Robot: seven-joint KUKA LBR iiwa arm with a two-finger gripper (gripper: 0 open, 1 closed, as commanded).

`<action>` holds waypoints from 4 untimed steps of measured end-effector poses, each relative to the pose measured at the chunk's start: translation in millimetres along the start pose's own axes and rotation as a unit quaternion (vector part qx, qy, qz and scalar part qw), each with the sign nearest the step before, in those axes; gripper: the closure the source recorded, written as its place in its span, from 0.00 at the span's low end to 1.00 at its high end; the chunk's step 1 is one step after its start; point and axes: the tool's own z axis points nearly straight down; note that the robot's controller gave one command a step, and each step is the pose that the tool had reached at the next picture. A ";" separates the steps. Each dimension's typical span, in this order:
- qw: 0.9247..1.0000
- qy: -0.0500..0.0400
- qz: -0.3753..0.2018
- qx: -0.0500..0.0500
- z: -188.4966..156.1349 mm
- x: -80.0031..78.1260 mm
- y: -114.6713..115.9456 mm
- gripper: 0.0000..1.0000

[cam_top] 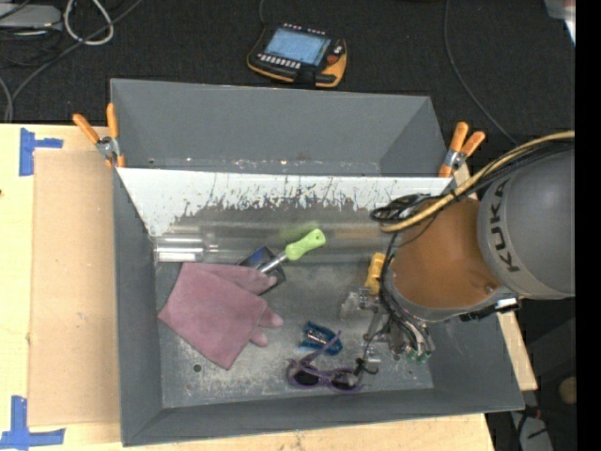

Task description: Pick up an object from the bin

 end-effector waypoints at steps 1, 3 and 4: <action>1.000 0.000 0.000 0.000 0.0 0.0 -0.1 1.00; 1.000 0.000 0.000 0.000 0.0 0.0 0.0 0.00; 1.000 0.001 -0.005 -0.001 21.5 15.3 30.0 0.00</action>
Offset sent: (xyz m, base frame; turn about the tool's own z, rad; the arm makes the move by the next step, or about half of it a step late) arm 0.0000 0.0000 0.0000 0.0000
